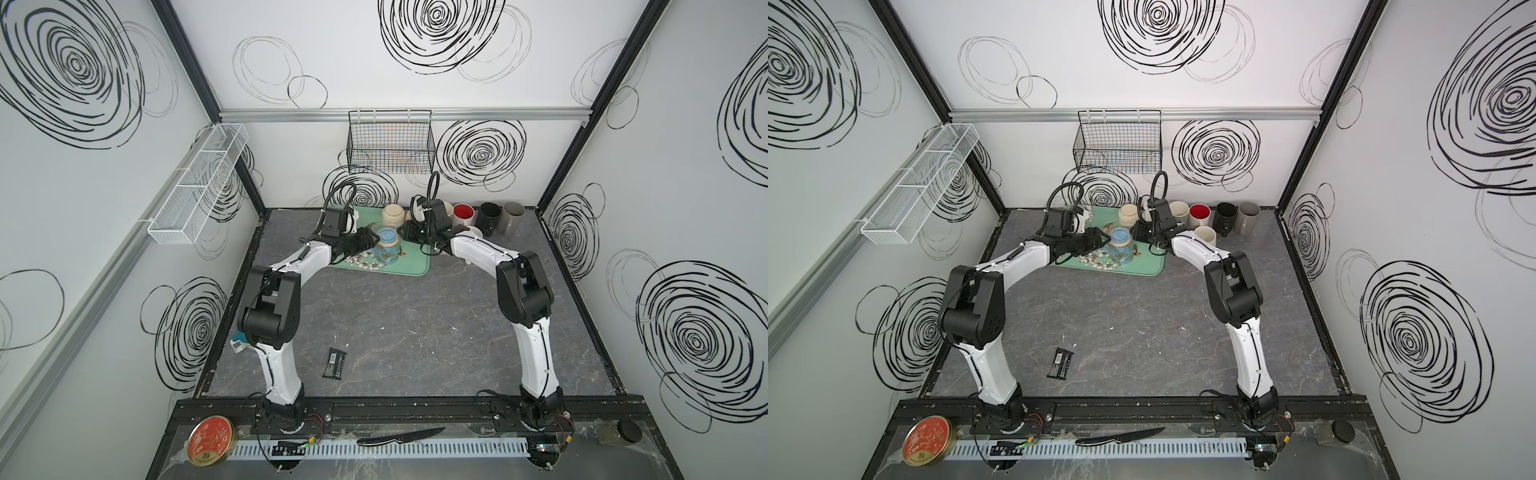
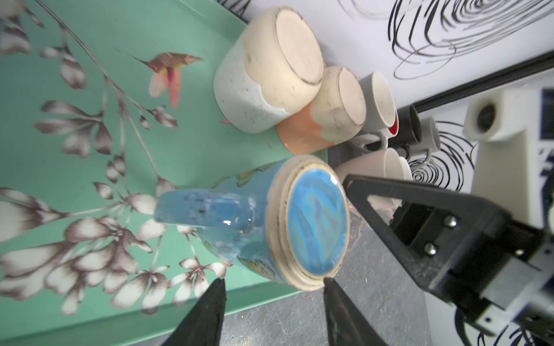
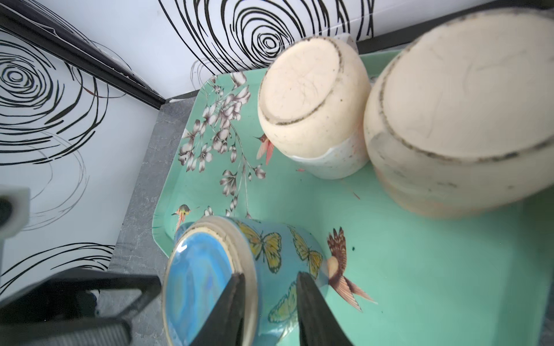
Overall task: Turn the mug right side up
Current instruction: Move the mug to the tray.
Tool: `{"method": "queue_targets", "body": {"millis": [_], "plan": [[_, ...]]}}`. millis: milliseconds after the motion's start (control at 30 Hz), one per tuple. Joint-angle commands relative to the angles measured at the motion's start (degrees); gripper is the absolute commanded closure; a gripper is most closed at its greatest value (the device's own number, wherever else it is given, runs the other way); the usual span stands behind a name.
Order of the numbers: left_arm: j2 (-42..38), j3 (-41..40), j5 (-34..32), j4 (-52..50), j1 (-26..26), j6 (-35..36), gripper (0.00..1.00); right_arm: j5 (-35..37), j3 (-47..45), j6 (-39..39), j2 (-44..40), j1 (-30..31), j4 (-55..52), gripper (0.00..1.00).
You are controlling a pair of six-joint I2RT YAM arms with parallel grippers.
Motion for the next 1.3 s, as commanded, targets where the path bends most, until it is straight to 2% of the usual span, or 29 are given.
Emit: {"method": "queue_targets", "body": {"millis": [0, 233, 367, 533, 700, 800, 1000, 1267], "plan": [[-1.33, -0.17, -0.2, 4.89, 2.05, -1.1, 0.44, 0.68, -3.41, 0.59, -4.28, 0.57, -0.74, 0.66], [6.0, 3.04, 2.0, 10.57, 5.6, -5.85, 0.44, 1.26, -10.16, 2.06, -9.0, 1.53, -1.48, 0.66], [9.16, 7.36, 2.37, 9.23, 5.55, -5.01, 0.44, 1.47, -12.21, 2.68, -9.87, 3.44, -1.31, 0.65], [13.91, 12.93, 2.04, 4.82, 5.67, -3.13, 0.44, 0.86, -10.94, 3.44, -7.7, 6.15, -1.3, 0.65], [17.34, 14.96, 4.28, 0.59, 4.95, -1.4, 0.44, 0.2, -7.34, 3.25, -5.03, 6.65, -3.21, 0.65], [15.53, 11.23, 4.02, 0.36, 4.23, -0.71, 0.44, 0.53, -5.54, 2.57, -4.11, 6.22, -4.51, 0.65], [8.42, -1.14, 3.38, 5.18, 3.63, -3.02, 0.44, -0.15, -3.23, 2.44, -2.73, 4.56, -5.4, 0.64], [0.38, -12.65, 1.71, 8.24, -1.11, -2.52, 0.44, -1.0, -1.12, 2.08, -1.7, 2.62, -6.27, 0.64]]}}
